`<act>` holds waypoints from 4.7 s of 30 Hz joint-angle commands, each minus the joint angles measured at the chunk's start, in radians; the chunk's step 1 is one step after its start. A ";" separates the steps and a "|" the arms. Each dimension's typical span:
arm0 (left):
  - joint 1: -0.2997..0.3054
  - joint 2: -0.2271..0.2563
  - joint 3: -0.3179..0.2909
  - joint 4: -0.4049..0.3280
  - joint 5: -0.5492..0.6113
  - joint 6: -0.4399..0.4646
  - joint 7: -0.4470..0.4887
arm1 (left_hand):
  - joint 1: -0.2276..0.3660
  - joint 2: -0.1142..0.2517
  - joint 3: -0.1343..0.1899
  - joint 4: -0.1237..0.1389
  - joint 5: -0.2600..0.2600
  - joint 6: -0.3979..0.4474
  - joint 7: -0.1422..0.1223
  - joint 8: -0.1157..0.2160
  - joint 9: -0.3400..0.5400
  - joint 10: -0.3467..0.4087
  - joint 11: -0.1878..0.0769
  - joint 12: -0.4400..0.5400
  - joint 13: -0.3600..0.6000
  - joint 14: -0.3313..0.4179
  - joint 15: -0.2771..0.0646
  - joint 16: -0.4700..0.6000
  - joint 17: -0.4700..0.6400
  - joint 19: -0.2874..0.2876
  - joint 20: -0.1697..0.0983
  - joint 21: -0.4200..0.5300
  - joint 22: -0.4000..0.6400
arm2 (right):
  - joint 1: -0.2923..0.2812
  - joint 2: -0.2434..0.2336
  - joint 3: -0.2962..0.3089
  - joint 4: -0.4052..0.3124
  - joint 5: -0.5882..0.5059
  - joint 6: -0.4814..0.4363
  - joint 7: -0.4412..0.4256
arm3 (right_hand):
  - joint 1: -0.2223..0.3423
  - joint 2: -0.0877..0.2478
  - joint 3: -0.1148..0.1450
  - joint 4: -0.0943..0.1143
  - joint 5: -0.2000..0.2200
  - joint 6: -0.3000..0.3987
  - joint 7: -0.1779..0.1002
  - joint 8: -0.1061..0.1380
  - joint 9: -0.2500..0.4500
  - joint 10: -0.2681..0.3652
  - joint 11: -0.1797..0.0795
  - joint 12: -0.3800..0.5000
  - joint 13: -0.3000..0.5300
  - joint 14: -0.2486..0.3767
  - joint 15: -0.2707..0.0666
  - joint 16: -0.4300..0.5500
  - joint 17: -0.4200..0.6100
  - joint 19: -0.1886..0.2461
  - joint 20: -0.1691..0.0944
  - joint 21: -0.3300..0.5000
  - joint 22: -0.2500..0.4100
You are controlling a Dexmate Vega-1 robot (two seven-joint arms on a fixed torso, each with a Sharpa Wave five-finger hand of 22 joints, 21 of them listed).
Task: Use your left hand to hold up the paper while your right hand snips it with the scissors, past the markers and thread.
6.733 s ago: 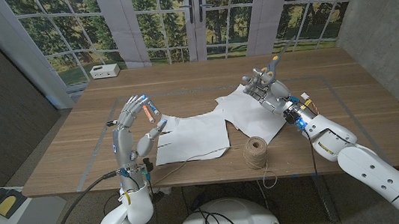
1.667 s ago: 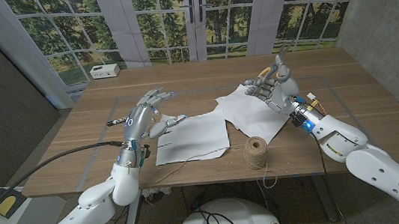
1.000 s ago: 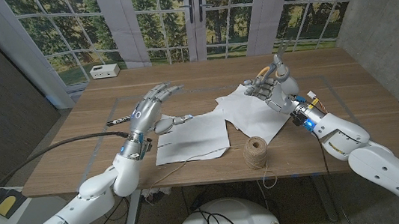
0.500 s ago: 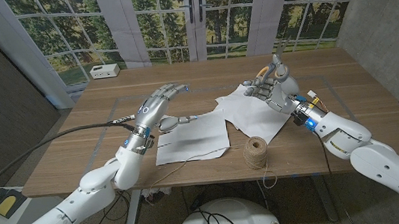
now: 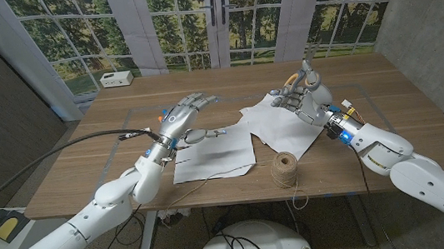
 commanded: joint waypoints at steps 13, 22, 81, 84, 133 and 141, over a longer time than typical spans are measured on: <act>-0.075 0.008 0.111 -0.078 0.268 0.191 -0.143 | 0.042 0.009 0.009 -0.010 0.038 -0.020 -0.015 -0.009 0.003 0.001 0.001 0.010 0.003 -0.020 -0.163 0.004 0.002 -0.021 0.004 -0.002 0.004 | 0.016 -0.002 -0.005 0.023 0.011 -0.009 0.025 | 0.009 0.015 0.000 -0.013 0.005 -0.051 0.047 0.009 0.002 0.077 -0.006 -0.004 0.002 -0.046 -0.094 -0.004 0.000 0.014 0.002 -0.016 0.004; -0.093 0.012 0.156 -0.104 0.417 0.259 -0.180 | 0.043 0.009 0.008 -0.010 0.044 0.002 -0.016 -0.001 0.004 0.009 0.000 0.013 0.003 -0.021 -0.162 0.005 0.002 -0.022 0.006 -0.002 0.004 | 0.016 -0.001 -0.005 0.030 0.012 -0.005 0.039 | 0.010 0.017 0.002 -0.016 0.004 -0.051 0.046 0.011 0.000 0.076 -0.006 -0.005 0.004 -0.048 -0.094 -0.005 0.000 0.013 0.001 -0.021 0.004; -0.261 -0.119 0.371 0.082 0.627 0.349 -0.136 | 0.078 0.037 0.016 -0.014 0.075 0.119 -0.018 0.023 0.004 0.089 -0.002 0.030 0.007 0.020 -0.172 0.014 0.002 0.021 -0.021 0.010 0.004 | 0.024 -0.007 -0.001 0.034 0.017 -0.013 0.053 | 0.011 0.033 0.007 -0.034 -0.005 -0.058 0.047 0.029 -0.001 0.072 -0.007 -0.021 0.005 -0.055 -0.093 -0.010 -0.001 0.023 0.005 -0.063 0.005; -0.265 -0.122 0.380 0.087 0.634 0.354 -0.136 | 0.079 0.037 0.016 -0.014 0.075 0.120 -0.018 0.023 0.004 0.089 -0.002 0.031 0.007 0.021 -0.172 0.014 0.002 0.022 -0.021 0.010 0.004 | 0.020 -0.007 0.001 0.033 0.018 -0.011 0.057 | 0.011 0.034 0.007 -0.035 -0.005 -0.056 0.046 0.031 -0.002 0.074 -0.009 -0.021 0.006 -0.054 -0.093 -0.010 -0.002 0.023 0.005 -0.065 0.006; -0.335 -0.214 0.511 0.253 0.646 0.467 -0.054 | 0.168 0.066 0.039 -0.046 0.087 0.158 -0.019 0.017 0.004 0.107 -0.002 0.021 0.005 0.049 -0.173 0.010 0.002 0.051 -0.031 0.008 0.004 | -0.027 -0.010 0.032 0.011 0.027 0.004 0.067 | 0.010 0.045 0.011 -0.047 -0.011 -0.058 0.047 0.045 -0.004 0.077 -0.007 -0.029 0.008 -0.056 -0.091 -0.015 -0.001 0.031 0.011 -0.094 0.006; -0.351 -0.222 0.531 0.275 0.645 0.461 -0.059 | 0.180 0.074 0.044 -0.049 0.086 0.162 -0.019 0.016 0.004 0.113 -0.003 0.021 0.005 0.051 -0.175 0.010 0.002 0.056 -0.037 0.009 0.004 | -0.026 -0.009 0.035 0.016 0.032 0.003 0.077 | 0.007 0.047 0.011 -0.047 -0.012 -0.059 0.048 0.047 -0.005 0.077 -0.007 -0.030 0.009 -0.054 -0.093 -0.015 -0.002 0.033 0.012 -0.099 0.006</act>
